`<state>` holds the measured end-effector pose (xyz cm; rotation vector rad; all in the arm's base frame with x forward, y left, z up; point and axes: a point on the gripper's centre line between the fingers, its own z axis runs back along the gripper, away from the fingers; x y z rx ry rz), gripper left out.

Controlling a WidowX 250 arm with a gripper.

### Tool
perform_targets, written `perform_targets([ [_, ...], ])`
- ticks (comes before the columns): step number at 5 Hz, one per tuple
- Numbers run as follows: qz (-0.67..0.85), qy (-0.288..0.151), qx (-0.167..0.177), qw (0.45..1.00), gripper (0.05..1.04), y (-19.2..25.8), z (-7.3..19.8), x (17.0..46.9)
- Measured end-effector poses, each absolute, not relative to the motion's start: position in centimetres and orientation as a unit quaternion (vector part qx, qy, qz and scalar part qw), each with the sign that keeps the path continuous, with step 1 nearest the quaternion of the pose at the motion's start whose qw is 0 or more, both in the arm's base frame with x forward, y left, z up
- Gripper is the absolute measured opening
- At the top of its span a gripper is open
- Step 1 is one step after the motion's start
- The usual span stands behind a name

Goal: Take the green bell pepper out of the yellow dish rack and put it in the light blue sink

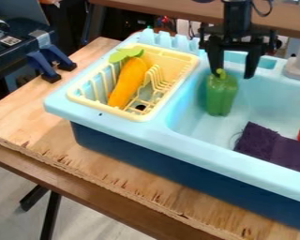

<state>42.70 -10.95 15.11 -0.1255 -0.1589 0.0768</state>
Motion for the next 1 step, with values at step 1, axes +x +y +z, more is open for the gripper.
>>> perform_targets([
  [1,0.050,-0.088,-0.061,0.993,1.017,-11.73,15.18,42.79],
])
